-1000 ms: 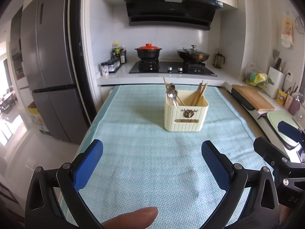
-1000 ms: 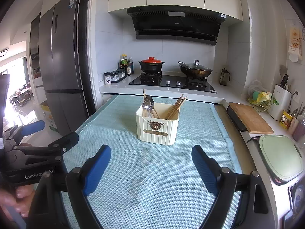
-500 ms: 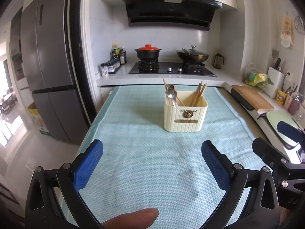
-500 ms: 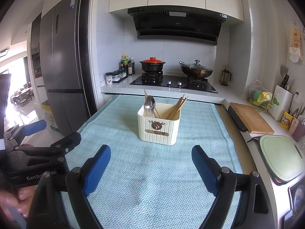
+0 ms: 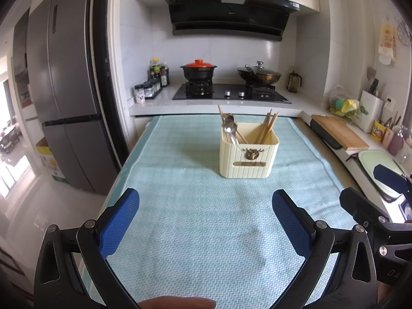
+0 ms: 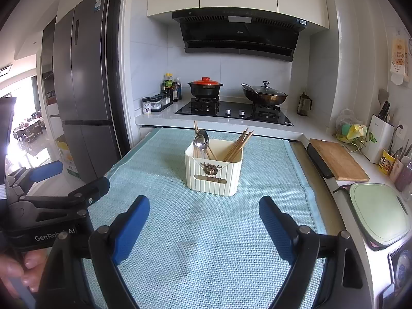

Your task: Organize utensils

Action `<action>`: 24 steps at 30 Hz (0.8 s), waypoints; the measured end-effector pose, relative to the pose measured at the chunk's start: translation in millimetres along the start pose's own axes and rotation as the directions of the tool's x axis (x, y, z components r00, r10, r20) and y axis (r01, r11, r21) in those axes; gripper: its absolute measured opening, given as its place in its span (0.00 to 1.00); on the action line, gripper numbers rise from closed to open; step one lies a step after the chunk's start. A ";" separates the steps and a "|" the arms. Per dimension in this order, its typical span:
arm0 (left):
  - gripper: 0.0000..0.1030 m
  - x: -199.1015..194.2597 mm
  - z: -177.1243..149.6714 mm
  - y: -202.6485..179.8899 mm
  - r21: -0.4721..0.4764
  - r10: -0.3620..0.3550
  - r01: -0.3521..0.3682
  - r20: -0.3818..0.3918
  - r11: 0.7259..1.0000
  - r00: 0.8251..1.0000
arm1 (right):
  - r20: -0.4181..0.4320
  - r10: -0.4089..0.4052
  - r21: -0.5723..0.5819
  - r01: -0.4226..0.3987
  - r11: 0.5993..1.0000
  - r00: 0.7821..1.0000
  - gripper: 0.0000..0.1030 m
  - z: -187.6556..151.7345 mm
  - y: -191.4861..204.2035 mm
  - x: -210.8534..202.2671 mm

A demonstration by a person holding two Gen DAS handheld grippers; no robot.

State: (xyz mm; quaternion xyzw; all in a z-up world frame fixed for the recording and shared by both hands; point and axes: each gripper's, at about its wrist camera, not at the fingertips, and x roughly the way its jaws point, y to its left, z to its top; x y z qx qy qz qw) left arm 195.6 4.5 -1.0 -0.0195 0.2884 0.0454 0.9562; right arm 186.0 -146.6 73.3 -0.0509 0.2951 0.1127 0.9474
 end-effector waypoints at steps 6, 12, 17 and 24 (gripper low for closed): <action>1.00 0.5 0.6 0.1 0.002 -0.004 0.004 -0.003 1.000 1.000 | 0.001 -0.001 0.000 0.001 1.000 1.000 0.86 0.5 -0.1 -0.1; 1.00 1.9 1.1 0.1 0.005 -0.007 0.007 -0.006 1.000 1.000 | -0.001 -0.002 0.000 0.002 1.000 1.000 0.86 0.6 -0.9 0.2; 1.00 3.6 0.2 -0.2 0.005 -0.004 0.004 -0.010 1.000 1.000 | -0.005 -0.004 0.002 0.004 1.000 1.000 0.86 0.3 -3.0 1.3; 0.99 3.2 -0.9 -0.5 -0.001 0.002 -0.002 -0.003 1.000 1.000 | -0.017 -0.006 0.006 0.006 1.000 1.000 0.86 -2.3 -5.3 3.6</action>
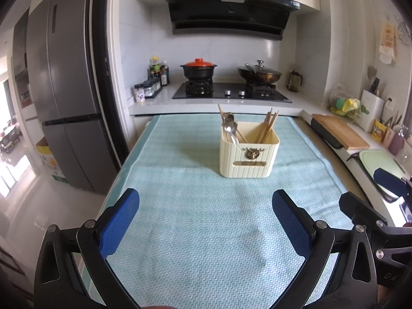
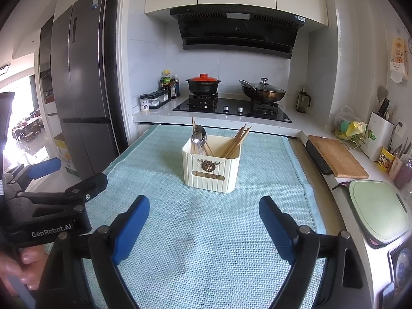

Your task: Organize utensils

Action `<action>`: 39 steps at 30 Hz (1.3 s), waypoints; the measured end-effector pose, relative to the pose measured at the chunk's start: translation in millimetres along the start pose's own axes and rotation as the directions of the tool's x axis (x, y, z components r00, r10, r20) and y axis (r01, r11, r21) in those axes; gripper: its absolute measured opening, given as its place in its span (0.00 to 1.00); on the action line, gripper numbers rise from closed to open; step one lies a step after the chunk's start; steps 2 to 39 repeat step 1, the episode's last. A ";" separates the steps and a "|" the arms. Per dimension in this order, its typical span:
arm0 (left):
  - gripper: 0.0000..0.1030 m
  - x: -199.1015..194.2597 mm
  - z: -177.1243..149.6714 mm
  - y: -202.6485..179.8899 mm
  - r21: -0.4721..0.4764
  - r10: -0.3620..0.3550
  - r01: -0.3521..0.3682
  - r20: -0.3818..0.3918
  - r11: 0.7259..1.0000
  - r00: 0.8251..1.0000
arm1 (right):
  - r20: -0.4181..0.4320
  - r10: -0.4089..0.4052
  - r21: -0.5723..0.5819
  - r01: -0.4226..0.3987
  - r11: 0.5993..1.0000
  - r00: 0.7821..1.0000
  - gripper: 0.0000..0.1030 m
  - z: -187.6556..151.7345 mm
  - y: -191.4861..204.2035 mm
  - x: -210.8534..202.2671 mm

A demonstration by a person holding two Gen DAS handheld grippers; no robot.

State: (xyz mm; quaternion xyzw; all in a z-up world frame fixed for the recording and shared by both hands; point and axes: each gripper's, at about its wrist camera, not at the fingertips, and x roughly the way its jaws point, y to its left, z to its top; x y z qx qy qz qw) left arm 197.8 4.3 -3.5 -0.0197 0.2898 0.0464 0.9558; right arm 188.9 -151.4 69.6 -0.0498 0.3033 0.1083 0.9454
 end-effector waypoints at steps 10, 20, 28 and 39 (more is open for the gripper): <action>0.99 0.3 0.2 0.3 0.002 -0.002 0.002 0.000 1.000 1.000 | 0.000 0.001 0.001 -0.001 1.000 1.000 0.86 -0.4 -0.3 0.4; 0.99 0.3 0.2 0.3 0.002 -0.002 0.002 0.000 1.000 1.000 | 0.000 0.001 0.001 -0.001 1.000 1.000 0.86 -0.4 -0.3 0.4; 0.99 0.3 0.2 0.3 0.002 -0.002 0.002 0.000 1.000 1.000 | 0.000 0.001 0.001 -0.001 1.000 1.000 0.86 -0.4 -0.3 0.4; 0.99 0.3 0.2 0.3 0.002 -0.002 0.002 0.000 1.000 1.000 | 0.000 0.001 0.001 -0.001 1.000 1.000 0.86 -0.4 -0.3 0.4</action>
